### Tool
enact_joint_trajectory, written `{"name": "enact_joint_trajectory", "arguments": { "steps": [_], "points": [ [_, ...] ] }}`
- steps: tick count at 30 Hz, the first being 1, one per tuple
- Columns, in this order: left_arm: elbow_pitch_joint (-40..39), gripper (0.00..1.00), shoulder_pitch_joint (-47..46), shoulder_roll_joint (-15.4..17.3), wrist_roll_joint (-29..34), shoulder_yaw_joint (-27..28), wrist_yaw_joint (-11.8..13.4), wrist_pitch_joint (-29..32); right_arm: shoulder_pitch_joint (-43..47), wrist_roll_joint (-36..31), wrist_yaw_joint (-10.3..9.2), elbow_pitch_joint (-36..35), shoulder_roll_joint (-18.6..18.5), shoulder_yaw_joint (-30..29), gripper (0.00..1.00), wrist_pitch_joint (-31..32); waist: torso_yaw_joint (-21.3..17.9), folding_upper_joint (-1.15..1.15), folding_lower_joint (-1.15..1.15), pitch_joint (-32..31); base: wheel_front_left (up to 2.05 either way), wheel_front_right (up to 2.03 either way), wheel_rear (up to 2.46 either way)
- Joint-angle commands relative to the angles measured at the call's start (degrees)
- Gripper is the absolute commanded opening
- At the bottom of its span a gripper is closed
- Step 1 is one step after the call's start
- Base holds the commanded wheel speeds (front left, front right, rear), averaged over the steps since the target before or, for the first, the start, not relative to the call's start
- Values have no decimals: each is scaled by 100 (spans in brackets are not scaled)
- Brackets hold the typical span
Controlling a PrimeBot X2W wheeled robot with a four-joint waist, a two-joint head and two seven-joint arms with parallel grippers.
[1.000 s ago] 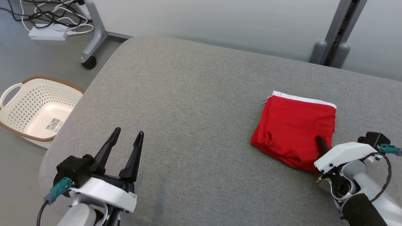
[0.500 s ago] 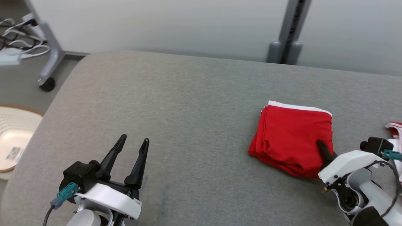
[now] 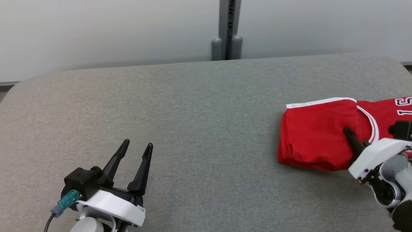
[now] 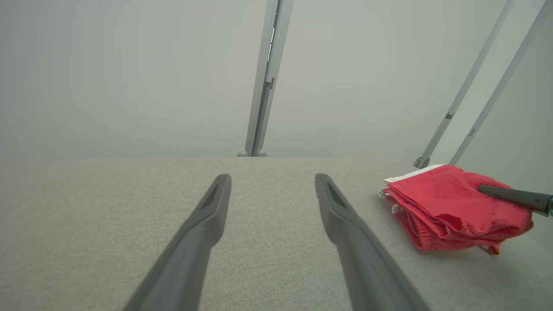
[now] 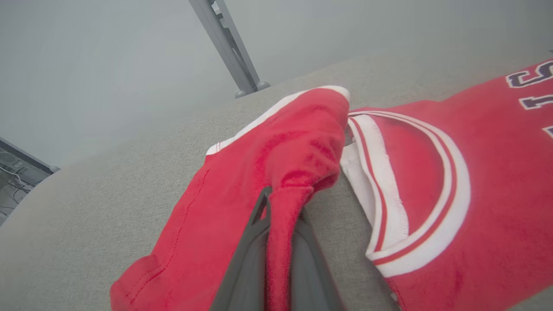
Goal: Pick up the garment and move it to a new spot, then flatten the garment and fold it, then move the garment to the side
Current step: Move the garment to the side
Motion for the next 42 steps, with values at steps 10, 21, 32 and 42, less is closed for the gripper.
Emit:
{"name": "enact_joint_trajectory", "arguments": {
  "steps": [10,21,32,42],
  "points": [
    [-45,100,-149,5,-12,26,-30,-30,-842,-567,1,33,-397,350,0,516,-466,0,0,286,0,0,0],
    [-65,100,-348,44,7,96,-136,-40,-1698,-1329,1,347,-810,832,0,1047,-631,0,0,751,0,0,0],
    [-52,100,-473,69,26,178,-216,-53,-2101,-1667,1,696,-985,1039,0,939,-673,0,0,1060,0,0,0],
    [-81,100,-492,116,75,203,-250,-52,-2309,-1856,1,1075,-731,1028,0,657,-1066,0,0,1116,0,0,0]
  ]
}}
